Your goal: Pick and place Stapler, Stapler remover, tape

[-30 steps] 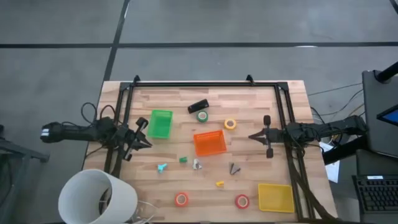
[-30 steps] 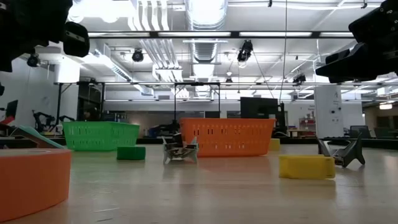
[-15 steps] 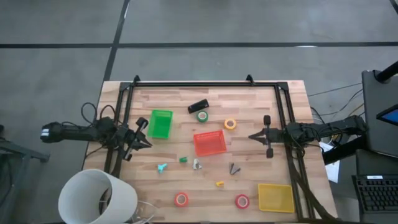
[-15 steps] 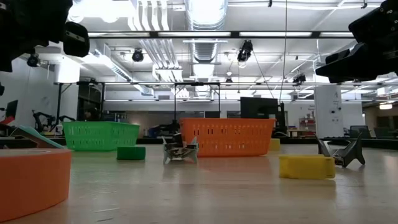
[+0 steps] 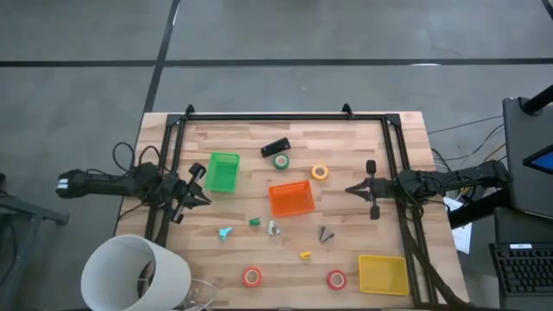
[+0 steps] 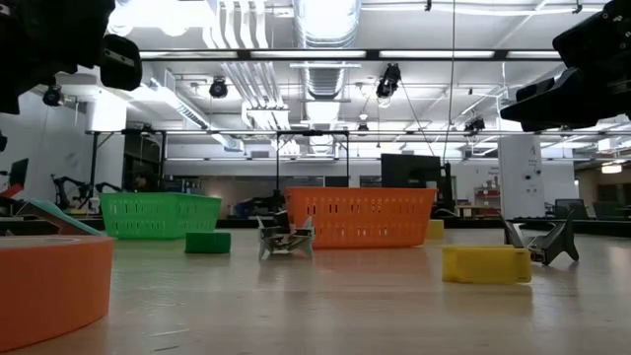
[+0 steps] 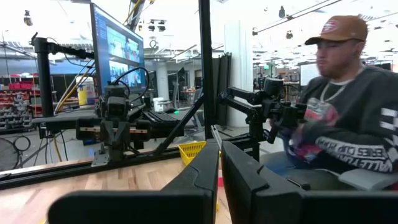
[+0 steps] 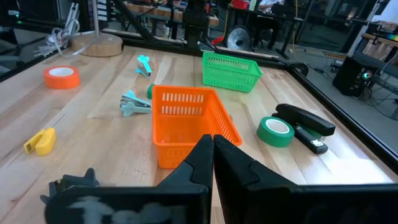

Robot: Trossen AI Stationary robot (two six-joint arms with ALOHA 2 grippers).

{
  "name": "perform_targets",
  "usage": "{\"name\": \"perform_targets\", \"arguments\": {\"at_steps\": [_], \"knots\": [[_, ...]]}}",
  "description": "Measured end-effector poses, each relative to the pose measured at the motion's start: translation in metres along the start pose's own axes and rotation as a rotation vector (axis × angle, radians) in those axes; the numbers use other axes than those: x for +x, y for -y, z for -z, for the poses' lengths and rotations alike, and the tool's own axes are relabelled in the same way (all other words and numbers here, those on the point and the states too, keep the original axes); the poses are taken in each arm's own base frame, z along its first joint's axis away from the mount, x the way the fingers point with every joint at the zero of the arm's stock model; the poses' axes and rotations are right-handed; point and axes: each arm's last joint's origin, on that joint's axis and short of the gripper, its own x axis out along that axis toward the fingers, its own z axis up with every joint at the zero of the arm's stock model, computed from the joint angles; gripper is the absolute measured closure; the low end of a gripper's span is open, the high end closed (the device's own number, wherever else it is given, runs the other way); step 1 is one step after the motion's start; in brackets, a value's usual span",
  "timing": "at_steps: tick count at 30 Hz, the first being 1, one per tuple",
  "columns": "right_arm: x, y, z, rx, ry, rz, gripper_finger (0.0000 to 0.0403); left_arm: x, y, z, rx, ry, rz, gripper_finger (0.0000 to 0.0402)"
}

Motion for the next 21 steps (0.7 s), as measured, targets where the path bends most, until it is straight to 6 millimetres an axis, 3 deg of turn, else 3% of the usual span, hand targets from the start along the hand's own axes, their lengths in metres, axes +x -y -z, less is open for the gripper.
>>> {"name": "perform_targets", "arguments": {"at_steps": [12, 21], "knots": [[0.000, 0.000, 0.000, 0.012, 0.000, -0.001, 0.0394, 0.000, 0.000, 0.000, 0.000, 0.000, 0.000, 0.0378], [-0.001, 0.001, -0.013, 0.383, 0.135, -0.022, 0.0394, 0.000, 0.000, 0.000, 0.000, 0.000, 0.000, 0.0378]]}}
